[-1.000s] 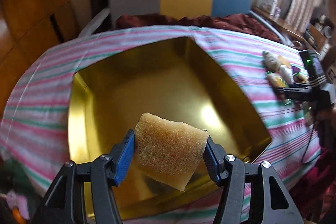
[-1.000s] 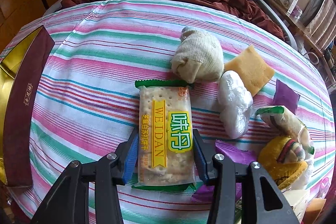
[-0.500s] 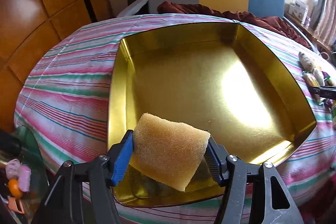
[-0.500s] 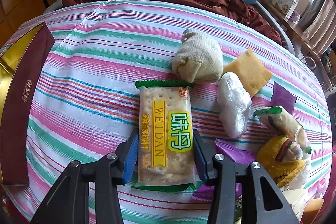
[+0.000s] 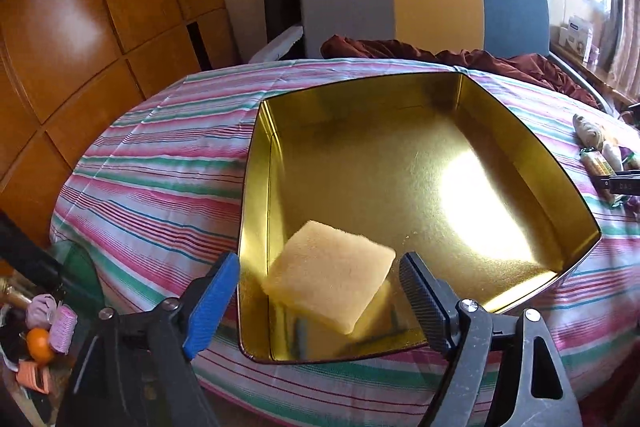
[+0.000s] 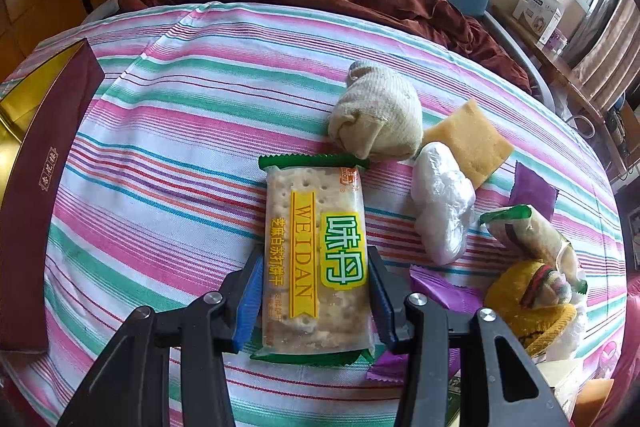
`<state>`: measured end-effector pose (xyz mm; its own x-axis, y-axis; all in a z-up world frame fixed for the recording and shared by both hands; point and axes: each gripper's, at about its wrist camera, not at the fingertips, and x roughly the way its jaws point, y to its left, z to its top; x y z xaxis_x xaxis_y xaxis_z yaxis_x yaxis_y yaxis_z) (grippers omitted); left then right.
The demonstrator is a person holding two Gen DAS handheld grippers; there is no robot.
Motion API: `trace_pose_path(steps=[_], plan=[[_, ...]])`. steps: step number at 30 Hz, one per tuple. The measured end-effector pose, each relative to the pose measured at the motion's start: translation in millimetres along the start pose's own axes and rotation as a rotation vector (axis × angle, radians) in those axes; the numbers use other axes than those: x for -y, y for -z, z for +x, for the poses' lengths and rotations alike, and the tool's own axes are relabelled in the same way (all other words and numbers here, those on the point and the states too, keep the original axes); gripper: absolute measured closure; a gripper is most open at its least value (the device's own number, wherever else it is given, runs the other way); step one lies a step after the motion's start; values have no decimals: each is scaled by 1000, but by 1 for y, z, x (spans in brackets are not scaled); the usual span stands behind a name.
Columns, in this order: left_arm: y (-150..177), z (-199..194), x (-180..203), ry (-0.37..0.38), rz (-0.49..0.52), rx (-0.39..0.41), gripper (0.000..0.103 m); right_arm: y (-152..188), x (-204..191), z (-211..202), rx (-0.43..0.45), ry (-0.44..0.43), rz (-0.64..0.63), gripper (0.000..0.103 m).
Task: Organize objects
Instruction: 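Grasp the yellow sponge with the left tool and drop it into the gold tray, then grasp the WEIDAN cracker packet with the right tool and release it into the tray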
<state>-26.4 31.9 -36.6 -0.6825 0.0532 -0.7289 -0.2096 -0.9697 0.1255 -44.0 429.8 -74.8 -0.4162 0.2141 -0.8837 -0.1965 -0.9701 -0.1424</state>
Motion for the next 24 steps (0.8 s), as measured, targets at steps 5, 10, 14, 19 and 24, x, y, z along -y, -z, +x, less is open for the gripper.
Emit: trace_pose_path(steps=[5, 10, 14, 19, 24], plan=[[1, -12, -2, 0, -20, 20, 21, 3, -6, -7, 17, 20, -14, 56], [2, -21, -9, -6, -43, 35, 19, 5, -15, -24, 53, -11, -15, 56], [3, -25, -15, -7, -67, 41, 18, 0, -26, -52, 108, -74, 7, 56], [5, -27, -28, -13, -131, 45, 17, -6, -62, -90, 181, -165, -23, 56], [6, -27, -50, -39, -205, 48, 16, -4, -119, -119, 222, -280, -96, 56]])
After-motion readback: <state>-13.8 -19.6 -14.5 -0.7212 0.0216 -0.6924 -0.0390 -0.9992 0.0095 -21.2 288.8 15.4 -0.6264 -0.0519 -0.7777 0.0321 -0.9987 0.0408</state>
